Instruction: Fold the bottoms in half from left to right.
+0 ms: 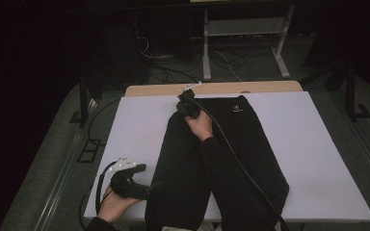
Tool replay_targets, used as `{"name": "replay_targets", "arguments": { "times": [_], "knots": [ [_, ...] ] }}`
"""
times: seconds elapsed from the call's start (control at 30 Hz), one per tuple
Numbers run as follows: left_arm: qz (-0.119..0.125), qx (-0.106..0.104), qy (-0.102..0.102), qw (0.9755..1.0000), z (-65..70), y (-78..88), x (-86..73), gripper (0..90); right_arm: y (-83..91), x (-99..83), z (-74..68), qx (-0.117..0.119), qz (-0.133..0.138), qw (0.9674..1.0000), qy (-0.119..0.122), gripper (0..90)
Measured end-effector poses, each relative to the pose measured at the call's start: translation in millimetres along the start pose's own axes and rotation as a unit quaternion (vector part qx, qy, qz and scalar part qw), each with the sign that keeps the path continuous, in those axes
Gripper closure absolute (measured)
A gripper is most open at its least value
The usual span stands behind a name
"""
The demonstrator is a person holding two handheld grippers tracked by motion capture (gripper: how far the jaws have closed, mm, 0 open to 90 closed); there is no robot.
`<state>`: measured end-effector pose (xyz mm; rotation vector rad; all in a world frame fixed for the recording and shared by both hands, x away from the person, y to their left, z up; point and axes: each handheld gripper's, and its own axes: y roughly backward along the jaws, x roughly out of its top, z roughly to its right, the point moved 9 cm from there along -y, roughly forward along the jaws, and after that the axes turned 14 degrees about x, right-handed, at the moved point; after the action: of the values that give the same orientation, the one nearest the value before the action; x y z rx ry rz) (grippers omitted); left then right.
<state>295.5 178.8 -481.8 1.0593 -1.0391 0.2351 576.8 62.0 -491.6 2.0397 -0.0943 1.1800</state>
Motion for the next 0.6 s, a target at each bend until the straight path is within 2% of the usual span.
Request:
{"name": "replay_targets", "arguments": {
  "times": [0.27,0.33,0.6],
  "knots": [
    [-0.017,-0.006,0.010,0.9998,-2.2,8.1,-12.8,0.0,3.9,1.3,-1.4,0.000,0.004,1.0000,0.003,86.7],
    [-0.024,-0.006,0.003,0.9997,-3.7,10.9,-16.3,0.0,4.1,1.6,-2.4,0.004,0.010,0.9999,0.001,86.7],
    [-0.049,-0.016,0.004,0.9987,-5.5,14.1,-28.2,0.0,3.1,1.5,-5.5,0.007,0.010,0.9999,0.005,86.8]
  ]
}}
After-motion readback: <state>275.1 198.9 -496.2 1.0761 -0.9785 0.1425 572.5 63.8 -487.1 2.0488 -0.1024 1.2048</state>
